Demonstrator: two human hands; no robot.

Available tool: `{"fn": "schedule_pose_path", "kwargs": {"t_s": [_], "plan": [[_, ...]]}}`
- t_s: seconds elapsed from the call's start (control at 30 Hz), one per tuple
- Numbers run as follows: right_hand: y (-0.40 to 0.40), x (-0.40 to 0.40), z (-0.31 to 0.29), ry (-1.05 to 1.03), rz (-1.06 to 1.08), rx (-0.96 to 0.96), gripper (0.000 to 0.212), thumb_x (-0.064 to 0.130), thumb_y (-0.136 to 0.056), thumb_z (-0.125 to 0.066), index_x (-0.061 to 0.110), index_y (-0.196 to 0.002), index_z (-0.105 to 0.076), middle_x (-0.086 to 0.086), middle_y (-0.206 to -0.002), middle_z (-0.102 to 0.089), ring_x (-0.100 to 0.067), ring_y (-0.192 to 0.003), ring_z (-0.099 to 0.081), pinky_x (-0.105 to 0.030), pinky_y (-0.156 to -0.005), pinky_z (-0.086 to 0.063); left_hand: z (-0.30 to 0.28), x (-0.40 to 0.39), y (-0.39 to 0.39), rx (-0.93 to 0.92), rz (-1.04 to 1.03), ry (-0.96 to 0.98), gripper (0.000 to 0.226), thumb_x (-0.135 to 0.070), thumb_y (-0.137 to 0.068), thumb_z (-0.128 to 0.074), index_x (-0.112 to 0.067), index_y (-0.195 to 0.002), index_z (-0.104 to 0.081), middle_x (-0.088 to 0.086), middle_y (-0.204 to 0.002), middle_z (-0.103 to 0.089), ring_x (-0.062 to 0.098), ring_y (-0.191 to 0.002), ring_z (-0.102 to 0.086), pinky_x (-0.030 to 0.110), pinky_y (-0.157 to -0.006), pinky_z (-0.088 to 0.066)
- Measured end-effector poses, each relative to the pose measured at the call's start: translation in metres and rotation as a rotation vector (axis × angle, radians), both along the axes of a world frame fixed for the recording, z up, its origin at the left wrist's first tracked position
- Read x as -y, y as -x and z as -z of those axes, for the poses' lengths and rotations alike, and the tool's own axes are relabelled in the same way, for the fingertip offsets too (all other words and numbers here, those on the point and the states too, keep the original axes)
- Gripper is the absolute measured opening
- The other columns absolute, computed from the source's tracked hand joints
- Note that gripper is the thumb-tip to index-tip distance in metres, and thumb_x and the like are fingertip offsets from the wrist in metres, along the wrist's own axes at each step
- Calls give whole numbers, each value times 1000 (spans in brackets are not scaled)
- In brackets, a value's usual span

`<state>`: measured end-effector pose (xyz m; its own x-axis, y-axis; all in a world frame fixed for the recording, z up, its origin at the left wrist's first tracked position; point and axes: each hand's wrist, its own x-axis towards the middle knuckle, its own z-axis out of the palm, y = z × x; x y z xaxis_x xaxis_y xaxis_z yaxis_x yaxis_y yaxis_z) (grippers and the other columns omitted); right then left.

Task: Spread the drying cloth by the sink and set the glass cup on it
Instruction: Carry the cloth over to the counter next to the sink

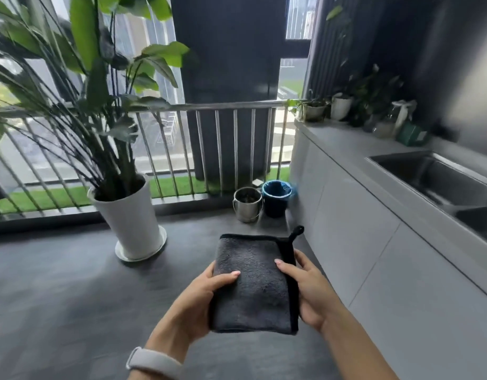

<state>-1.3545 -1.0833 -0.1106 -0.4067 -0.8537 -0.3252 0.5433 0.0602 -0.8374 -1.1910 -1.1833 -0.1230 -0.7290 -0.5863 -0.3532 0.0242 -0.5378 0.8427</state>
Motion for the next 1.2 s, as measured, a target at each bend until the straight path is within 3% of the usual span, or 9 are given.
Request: {"fn": "schedule_pose_path", "kwargs": {"t_s": [0.4, 0.53, 0.7, 0.87, 1.07, 1.2], "plan": [[187, 219, -5, 9, 157, 6, 22, 2, -83, -60, 17, -99, -63, -10, -86, -75, -23, -77, -72, -37, -63, -59, -4, 240, 203, -27, 138, -8, 49, -8, -64, -67, -15, -111, -59, 13, -98, -74, 25, -81, -72, 33, -60, -58], [247, 287, 2, -1, 241, -10, 22, 2, -84, -59, 16, -101, -61, -13, -91, -73, -24, -75, -72, -35, -57, -58, 5, 320, 275, -45, 212, -11, 49, -7, -63, -67, -16, -111, -60, 12, -99, -74, 25, -83, -71, 34, -63, -58], [332, 373, -5, -21, 371, -61, 22, 7, -86, -59, 15, -107, -61, -16, -102, -70, -29, -87, -69, -37, -65, -56, -3, 423, 377, -65, 353, -7, 50, -6, -64, -67, -16, -112, -61, 13, -99, -74, 26, -82, -71, 35, -63, -58], [404, 418, -13, -27, 478, -54, 21, 10, -86, -60, 16, -107, -62, -13, -97, -72, -27, -83, -71, -36, -61, -56, -18, 483, 467, -54, 484, 28, 45, -8, -67, -66, -15, -111, -60, 11, -96, -74, 24, -84, -70, 34, -71, -59], [498, 457, -1, -4, 619, -27, 21, 9, -87, -58, 18, -105, -64, -7, -85, -76, -21, -74, -73, -31, -55, -55, -13, 536, 584, -24, 630, -18, 45, -9, -65, -68, -19, -108, -63, 11, -92, -75, 24, -78, -70, 33, -63, -59], [573, 487, 13, -13, 681, -42, 21, 10, -87, -59, 19, -105, -65, -7, -89, -75, -22, -79, -72, -34, -60, -56, -1, 569, 668, 2, 672, -24, 42, -10, -64, -69, -18, -104, -64, 11, -88, -75, 24, -75, -71, 33, -61, -58]]}}
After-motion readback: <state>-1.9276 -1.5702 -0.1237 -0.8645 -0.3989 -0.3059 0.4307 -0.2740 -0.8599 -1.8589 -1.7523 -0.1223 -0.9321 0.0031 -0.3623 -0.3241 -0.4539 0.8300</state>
